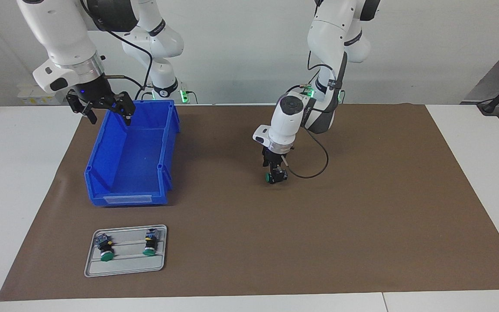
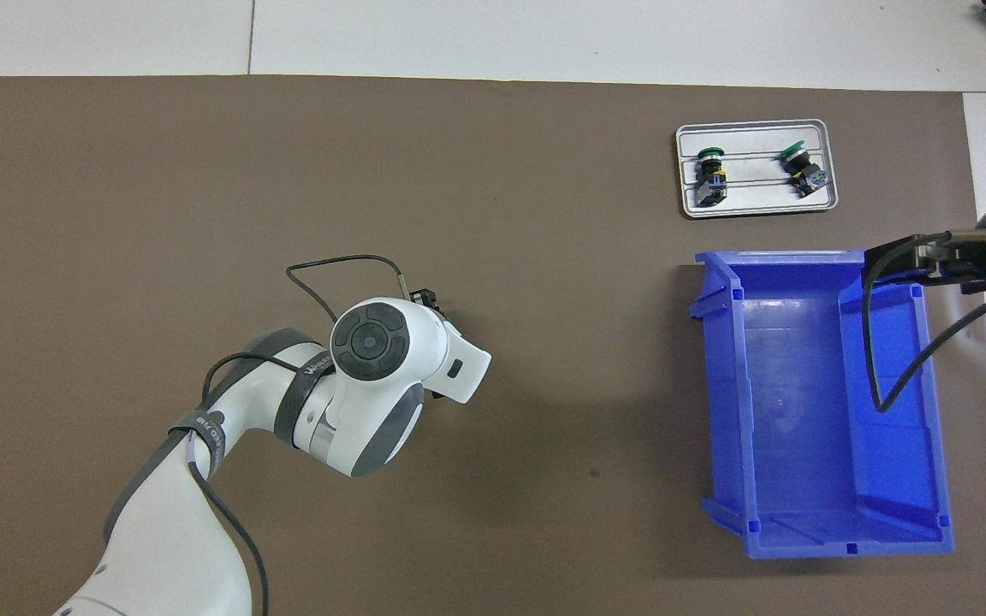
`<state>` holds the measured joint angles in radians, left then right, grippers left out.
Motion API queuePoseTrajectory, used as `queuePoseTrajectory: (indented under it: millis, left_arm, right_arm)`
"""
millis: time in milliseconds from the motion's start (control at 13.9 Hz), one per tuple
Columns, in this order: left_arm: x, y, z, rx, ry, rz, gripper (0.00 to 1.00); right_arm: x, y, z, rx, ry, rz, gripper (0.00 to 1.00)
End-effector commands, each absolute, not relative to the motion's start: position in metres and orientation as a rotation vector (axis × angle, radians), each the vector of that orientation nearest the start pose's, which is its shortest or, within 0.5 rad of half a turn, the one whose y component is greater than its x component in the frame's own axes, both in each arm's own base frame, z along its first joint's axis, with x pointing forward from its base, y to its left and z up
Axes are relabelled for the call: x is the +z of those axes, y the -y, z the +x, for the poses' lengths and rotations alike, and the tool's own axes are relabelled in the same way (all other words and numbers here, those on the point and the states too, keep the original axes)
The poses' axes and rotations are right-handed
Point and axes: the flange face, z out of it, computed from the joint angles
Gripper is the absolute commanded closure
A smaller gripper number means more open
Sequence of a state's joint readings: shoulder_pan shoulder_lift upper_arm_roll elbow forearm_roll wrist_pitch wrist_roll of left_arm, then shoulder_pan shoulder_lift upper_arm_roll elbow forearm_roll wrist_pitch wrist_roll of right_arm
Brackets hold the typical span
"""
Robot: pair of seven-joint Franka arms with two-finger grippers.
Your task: Place and press button with both arms
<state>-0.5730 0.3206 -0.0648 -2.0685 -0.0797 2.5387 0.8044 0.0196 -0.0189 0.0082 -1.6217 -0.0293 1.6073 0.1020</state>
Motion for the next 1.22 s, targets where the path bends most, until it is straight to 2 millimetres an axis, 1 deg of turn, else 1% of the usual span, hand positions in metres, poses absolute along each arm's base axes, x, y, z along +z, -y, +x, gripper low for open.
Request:
queuePoseTrajectory:
  millis: [0,72,215,287,430,502,574,645,717,789,861,1004,1076,1147]
  left_arm:
    - [0.294,0.356,0.48,-0.259,-2.003,-2.464,0.38]
    - [0.294,0.356,0.482,-0.264,-1.999,-2.466,0.48]
    - [0.297,0.353,0.487,-0.284,-1.985,-2.473,0.64]
    - [0.296,0.353,0.491,-0.308,-1.976,-2.475,0.67]
    - [0.304,0.355,0.503,-0.353,-1.944,-2.494,0.67]
    - [0.309,0.356,0.508,-0.367,-1.932,-2.506,0.7]
    - [0.313,0.352,0.515,-0.374,-1.913,-2.52,0.74]
    - [0.313,0.352,0.516,-0.377,-1.906,-2.528,0.78]
    - [0.316,0.352,0.52,-0.393,-1.889,-2.545,0.78]
    - [0.326,0.344,0.533,-0.429,-1.83,-2.592,0.78]
    - [0.328,0.34,0.542,-0.441,-1.793,-2.637,0.79]
    - [0.342,0.329,0.559,-0.452,-1.727,-2.734,0.79]
    - [0.354,0.323,0.569,-0.433,-1.701,-2.786,0.8]
    - [0.366,0.312,0.58,-0.408,-1.673,-2.85,0.8]
  right_arm:
    - [0.615,-0.012,0.548,0.002,-0.077,-3.147,0.0]
    - [0.615,-0.012,0.548,0.002,-0.077,-3.149,0.0]
    - [0.615,-0.012,0.548,0.002,-0.077,-3.149,0.0]
    - [0.615,-0.012,0.548,0.002,-0.077,-3.149,0.0]
    - [0.615,-0.012,0.548,0.002,-0.077,-3.149,0.0]
    - [0.615,-0.012,0.548,0.002,-0.077,-3.149,0.0]
    - [0.615,-0.012,0.548,0.002,-0.077,-3.147,0.0]
    - [0.615,-0.012,0.548,0.002,-0.077,-3.149,0.0]
    - [0.615,-0.012,0.548,0.002,-0.077,-3.149,0.0]
    - [0.615,-0.012,0.548,0.002,-0.077,-3.149,0.0]
    - [0.615,-0.012,0.548,0.002,-0.077,-3.149,0.0]
    - [0.615,-0.012,0.548,0.002,-0.077,-3.147,0.0]
    - [0.615,-0.012,0.548,0.002,-0.077,-3.149,0.0]
    - [0.615,-0.012,0.548,0.002,-0.077,-3.149,0.0]
